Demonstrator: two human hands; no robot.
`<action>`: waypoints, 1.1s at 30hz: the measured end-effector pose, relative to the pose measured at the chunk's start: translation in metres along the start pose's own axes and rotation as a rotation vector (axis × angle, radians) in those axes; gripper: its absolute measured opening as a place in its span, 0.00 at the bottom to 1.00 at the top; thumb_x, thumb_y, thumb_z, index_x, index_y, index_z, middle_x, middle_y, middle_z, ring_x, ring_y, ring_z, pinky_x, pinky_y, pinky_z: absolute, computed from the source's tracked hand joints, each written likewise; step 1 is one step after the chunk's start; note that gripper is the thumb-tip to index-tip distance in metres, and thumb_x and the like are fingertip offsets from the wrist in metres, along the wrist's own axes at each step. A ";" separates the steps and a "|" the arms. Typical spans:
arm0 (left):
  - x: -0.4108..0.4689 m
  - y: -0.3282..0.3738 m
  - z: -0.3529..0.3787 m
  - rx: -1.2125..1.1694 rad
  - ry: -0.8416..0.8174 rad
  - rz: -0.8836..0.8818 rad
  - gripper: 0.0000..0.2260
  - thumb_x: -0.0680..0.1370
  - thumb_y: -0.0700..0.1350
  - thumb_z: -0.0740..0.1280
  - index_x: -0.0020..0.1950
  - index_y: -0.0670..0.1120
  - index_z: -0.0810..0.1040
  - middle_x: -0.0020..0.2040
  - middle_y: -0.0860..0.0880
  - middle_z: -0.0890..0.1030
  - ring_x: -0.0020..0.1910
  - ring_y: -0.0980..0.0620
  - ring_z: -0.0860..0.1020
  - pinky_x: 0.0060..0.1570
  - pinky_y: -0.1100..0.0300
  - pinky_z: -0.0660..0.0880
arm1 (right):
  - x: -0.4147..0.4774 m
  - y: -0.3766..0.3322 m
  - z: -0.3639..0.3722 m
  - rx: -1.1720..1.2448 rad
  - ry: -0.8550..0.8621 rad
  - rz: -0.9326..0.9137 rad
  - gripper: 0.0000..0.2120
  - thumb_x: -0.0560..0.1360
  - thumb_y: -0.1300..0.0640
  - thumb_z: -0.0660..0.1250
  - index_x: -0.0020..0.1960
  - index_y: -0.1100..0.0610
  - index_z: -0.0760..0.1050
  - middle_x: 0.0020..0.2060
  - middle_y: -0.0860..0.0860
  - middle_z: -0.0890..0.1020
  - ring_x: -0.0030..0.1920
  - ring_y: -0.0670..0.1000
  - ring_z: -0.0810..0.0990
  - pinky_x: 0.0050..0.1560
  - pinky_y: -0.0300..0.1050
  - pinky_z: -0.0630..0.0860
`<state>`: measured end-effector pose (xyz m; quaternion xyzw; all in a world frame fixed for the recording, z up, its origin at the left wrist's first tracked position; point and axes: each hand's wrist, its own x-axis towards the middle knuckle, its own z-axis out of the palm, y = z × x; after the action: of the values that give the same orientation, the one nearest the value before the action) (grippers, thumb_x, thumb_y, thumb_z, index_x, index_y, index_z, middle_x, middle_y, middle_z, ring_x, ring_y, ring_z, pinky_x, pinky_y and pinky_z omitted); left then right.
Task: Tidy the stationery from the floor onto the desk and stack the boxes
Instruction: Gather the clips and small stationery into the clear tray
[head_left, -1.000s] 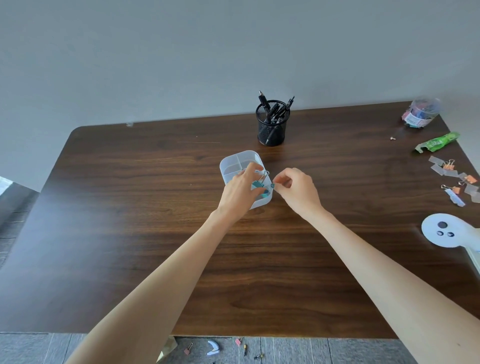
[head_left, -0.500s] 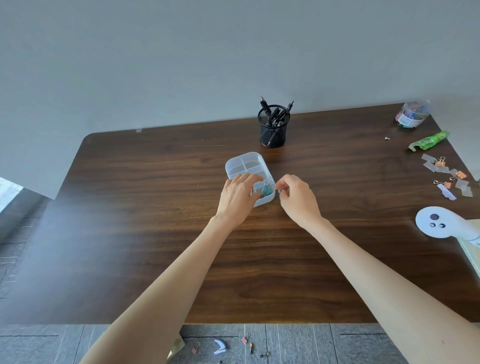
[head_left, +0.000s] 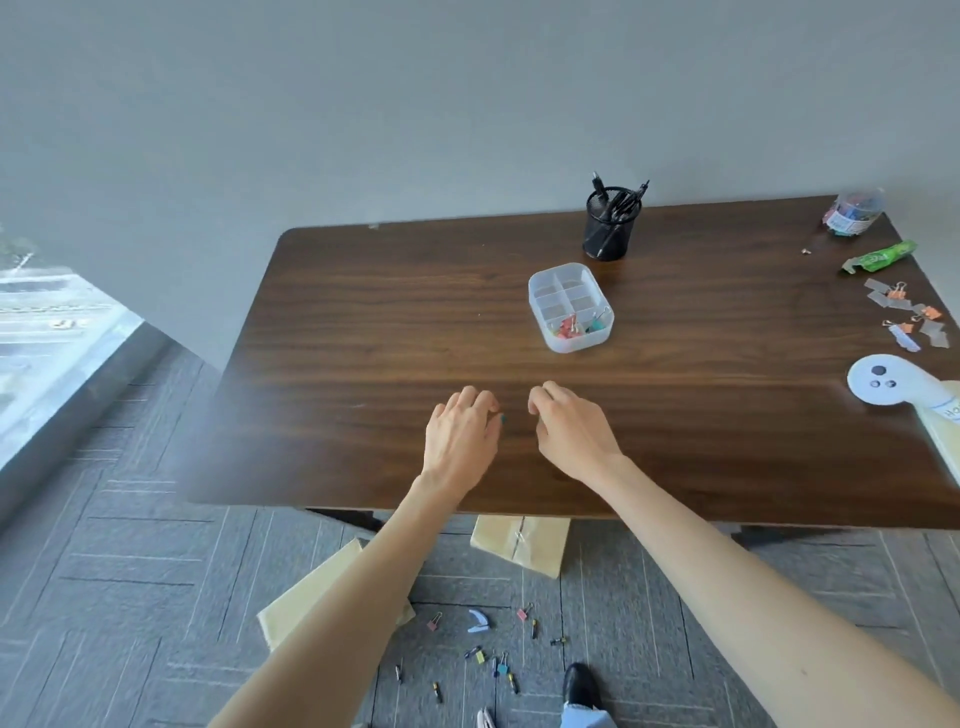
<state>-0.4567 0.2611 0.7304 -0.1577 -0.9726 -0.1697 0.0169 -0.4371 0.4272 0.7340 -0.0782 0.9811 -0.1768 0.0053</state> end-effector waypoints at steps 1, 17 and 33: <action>-0.020 -0.010 -0.003 0.004 -0.005 -0.015 0.07 0.79 0.47 0.63 0.53 0.47 0.77 0.50 0.50 0.78 0.51 0.48 0.77 0.50 0.56 0.69 | -0.012 -0.016 0.007 -0.003 -0.013 -0.001 0.07 0.74 0.64 0.63 0.50 0.56 0.72 0.47 0.50 0.76 0.48 0.53 0.78 0.41 0.47 0.76; -0.334 -0.162 0.012 -0.054 -0.310 -0.045 0.09 0.80 0.45 0.59 0.55 0.47 0.77 0.55 0.47 0.78 0.53 0.44 0.77 0.50 0.52 0.70 | -0.243 -0.215 0.185 0.034 -0.148 0.234 0.05 0.76 0.63 0.61 0.51 0.59 0.72 0.49 0.52 0.77 0.44 0.55 0.78 0.35 0.45 0.67; -0.403 -0.276 0.344 -0.005 -0.408 -0.110 0.11 0.81 0.46 0.58 0.56 0.48 0.78 0.54 0.46 0.76 0.52 0.42 0.77 0.45 0.52 0.73 | -0.319 -0.087 0.525 0.009 -0.278 0.339 0.06 0.77 0.61 0.61 0.54 0.58 0.71 0.60 0.53 0.77 0.49 0.55 0.79 0.46 0.49 0.73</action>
<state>-0.1535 0.0090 0.2822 -0.1353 -0.9627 -0.1372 -0.1899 -0.0890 0.2149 0.2662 0.0642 0.9692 -0.1655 0.1705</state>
